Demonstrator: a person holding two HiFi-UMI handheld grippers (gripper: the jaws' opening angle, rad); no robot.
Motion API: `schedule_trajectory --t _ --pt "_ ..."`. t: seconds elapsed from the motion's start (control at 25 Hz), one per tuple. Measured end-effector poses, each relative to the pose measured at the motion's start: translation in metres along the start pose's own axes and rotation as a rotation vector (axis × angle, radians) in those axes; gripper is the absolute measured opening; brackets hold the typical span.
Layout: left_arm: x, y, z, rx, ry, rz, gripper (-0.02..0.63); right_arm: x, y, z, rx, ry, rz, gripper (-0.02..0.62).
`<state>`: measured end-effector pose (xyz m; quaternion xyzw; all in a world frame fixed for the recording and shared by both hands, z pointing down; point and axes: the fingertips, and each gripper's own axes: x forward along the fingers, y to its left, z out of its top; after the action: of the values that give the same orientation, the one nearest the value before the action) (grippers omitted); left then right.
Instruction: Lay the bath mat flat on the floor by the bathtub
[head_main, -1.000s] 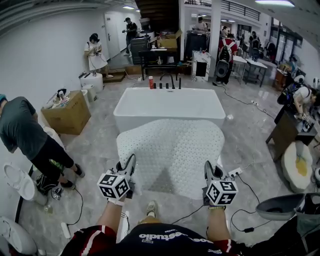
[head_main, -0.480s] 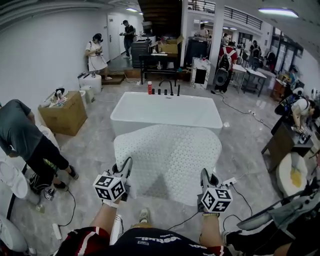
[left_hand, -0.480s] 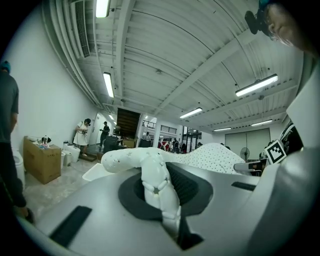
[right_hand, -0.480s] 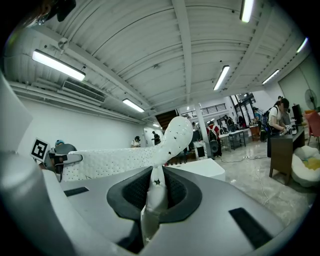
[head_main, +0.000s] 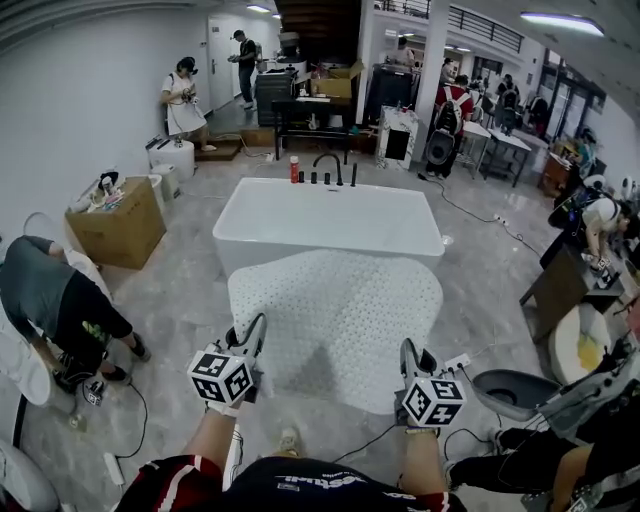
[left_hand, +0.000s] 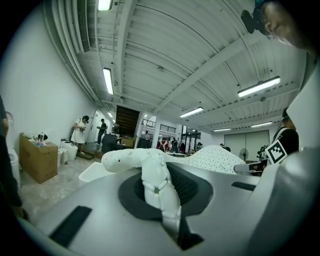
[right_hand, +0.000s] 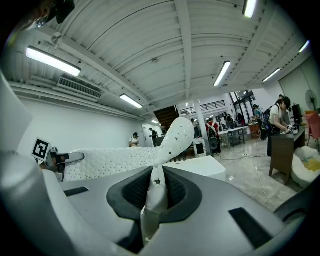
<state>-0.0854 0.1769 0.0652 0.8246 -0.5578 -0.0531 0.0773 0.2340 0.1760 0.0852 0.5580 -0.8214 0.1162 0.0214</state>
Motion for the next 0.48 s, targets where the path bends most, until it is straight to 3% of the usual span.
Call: schedule_trajectory --t 0.48 --pt "0.060 0.065 0.006 -0.044 -0.006 0.001 0.035 0.081 0.008 0.012 -0.021 0.027 -0.006 0.044"
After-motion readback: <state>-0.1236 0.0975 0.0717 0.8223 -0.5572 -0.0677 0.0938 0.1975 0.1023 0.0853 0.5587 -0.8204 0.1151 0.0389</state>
